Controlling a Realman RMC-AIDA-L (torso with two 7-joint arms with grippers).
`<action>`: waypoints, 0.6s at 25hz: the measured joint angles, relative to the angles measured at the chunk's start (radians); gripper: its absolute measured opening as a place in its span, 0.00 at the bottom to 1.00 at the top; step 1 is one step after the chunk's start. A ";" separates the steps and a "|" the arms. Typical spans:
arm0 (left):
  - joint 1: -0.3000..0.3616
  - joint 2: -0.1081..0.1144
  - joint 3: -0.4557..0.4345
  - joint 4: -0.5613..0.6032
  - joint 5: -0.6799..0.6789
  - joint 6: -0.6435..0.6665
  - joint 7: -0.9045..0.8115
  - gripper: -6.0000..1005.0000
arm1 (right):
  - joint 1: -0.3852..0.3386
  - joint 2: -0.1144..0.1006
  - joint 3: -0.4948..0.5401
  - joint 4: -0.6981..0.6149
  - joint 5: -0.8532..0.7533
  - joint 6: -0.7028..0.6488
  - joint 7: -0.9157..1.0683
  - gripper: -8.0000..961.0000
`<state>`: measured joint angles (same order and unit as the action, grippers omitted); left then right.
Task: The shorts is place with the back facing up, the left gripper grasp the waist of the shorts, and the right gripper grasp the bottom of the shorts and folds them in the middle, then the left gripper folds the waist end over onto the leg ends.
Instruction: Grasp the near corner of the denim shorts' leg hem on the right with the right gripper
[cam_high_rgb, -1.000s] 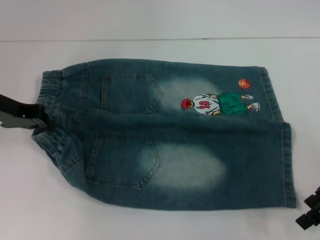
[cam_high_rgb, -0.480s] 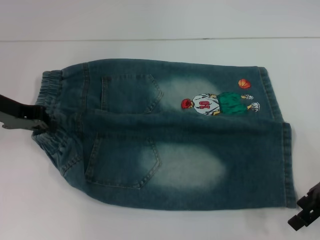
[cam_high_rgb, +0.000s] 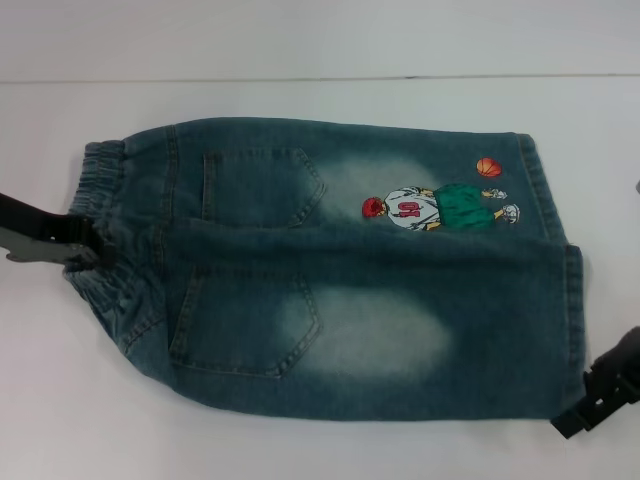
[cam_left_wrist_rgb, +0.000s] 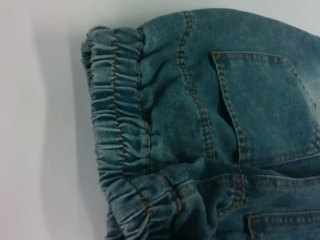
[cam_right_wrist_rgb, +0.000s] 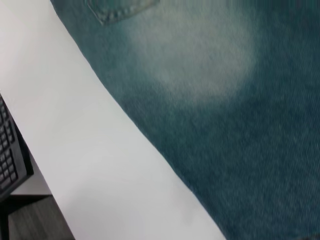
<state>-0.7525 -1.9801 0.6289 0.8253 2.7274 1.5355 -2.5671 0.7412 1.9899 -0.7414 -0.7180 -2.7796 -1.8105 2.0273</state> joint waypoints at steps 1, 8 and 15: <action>0.000 0.000 0.000 0.000 0.000 0.000 0.000 0.03 | 0.000 -0.001 0.000 -0.002 0.011 0.000 -0.001 0.92; 0.001 -0.002 0.000 0.000 0.000 0.002 0.002 0.03 | 0.006 -0.008 -0.002 -0.008 0.042 0.000 -0.007 0.88; 0.002 -0.002 0.000 0.000 0.000 0.001 0.002 0.03 | 0.006 0.001 -0.009 -0.008 0.039 0.008 -0.029 0.83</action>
<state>-0.7501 -1.9818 0.6288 0.8253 2.7274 1.5367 -2.5648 0.7470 1.9908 -0.7508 -0.7261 -2.7407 -1.8028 1.9985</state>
